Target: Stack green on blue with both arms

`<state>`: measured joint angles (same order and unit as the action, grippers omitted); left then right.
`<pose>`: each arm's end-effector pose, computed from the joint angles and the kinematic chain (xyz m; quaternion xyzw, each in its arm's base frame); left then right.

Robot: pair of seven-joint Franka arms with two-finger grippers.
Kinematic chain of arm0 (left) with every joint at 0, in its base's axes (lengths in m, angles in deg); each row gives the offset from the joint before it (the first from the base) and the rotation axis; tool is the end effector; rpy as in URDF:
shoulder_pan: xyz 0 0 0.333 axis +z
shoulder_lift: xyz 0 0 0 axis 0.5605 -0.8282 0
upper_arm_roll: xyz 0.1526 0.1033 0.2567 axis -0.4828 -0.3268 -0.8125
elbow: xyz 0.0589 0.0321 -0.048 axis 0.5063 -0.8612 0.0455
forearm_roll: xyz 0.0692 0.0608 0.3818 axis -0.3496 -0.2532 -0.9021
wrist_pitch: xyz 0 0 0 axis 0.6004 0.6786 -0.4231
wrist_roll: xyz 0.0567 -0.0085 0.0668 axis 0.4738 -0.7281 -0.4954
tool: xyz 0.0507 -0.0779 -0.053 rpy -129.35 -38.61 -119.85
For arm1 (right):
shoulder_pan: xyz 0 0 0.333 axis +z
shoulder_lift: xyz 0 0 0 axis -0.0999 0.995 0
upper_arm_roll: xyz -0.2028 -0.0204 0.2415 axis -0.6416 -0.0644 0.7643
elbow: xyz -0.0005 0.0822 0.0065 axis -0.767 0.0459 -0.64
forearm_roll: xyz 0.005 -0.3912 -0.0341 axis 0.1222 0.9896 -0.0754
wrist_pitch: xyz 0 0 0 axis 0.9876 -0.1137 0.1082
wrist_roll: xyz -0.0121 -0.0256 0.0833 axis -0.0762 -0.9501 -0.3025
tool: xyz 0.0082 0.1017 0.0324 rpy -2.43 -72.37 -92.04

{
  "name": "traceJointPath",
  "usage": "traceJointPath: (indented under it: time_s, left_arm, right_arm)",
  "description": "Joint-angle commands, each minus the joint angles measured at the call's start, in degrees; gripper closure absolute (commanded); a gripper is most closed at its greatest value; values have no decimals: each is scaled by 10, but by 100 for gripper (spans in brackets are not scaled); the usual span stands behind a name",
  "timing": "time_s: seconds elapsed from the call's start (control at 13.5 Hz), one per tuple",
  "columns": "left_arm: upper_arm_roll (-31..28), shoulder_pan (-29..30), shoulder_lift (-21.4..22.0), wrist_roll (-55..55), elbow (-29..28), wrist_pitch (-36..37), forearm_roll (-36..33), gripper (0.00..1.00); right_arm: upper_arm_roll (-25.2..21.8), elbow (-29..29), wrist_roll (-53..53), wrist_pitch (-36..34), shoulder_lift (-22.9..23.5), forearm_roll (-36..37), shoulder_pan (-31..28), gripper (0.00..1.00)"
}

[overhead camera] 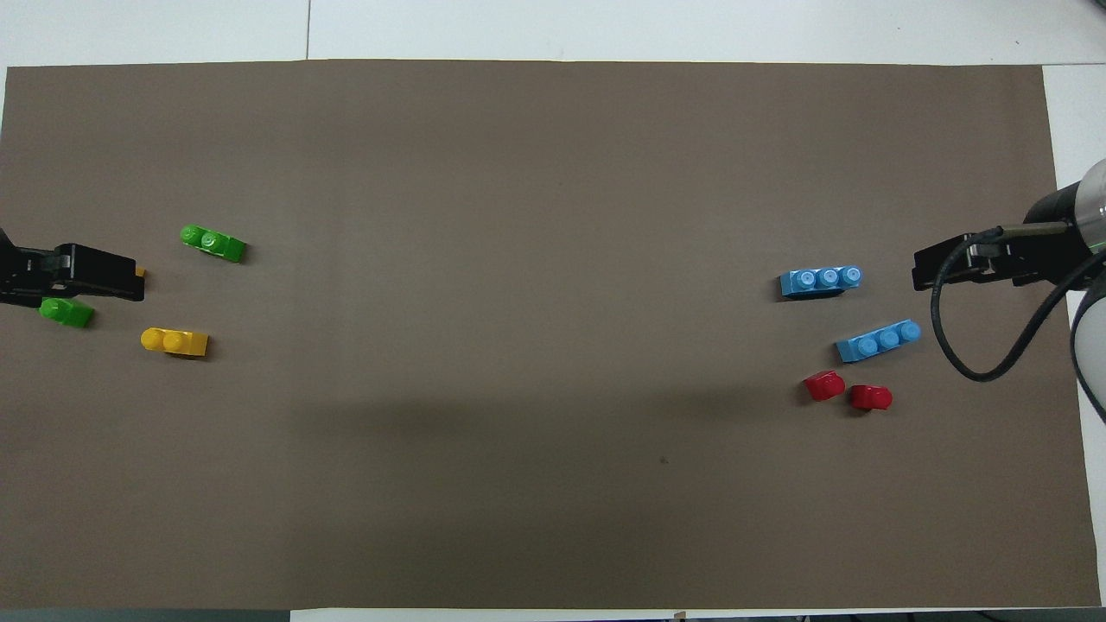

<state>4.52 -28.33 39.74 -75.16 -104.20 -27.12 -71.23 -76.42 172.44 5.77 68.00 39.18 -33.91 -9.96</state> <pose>0.5298 -0.0355 0.6282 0.9999 -0.0112 -0.0061 0.0058 0.5467 0.0231 0.6013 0.9996 0.0070 -0.0255 0.0000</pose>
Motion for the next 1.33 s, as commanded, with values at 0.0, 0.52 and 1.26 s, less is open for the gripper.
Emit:
traceJointPath:
  time_s: [0.0, 0.52, 1.26]
  left_arm:
    - [-1, 6, 15, 10, -15, -5, 12, 0]
    - [-3, 7, 16, -17, -26, -27, 12, 0]
    - [-3, 36, -9, -226, -85, -129, 24, 0]
  right_arm:
    - [3, 16, 9, 7, -12, 14, -4, 0]
    - [-1, 26, -2, 52, -12, 7, -18, 1]
    - [-3, 24, -567, 118, 102, -163, -71, 13]
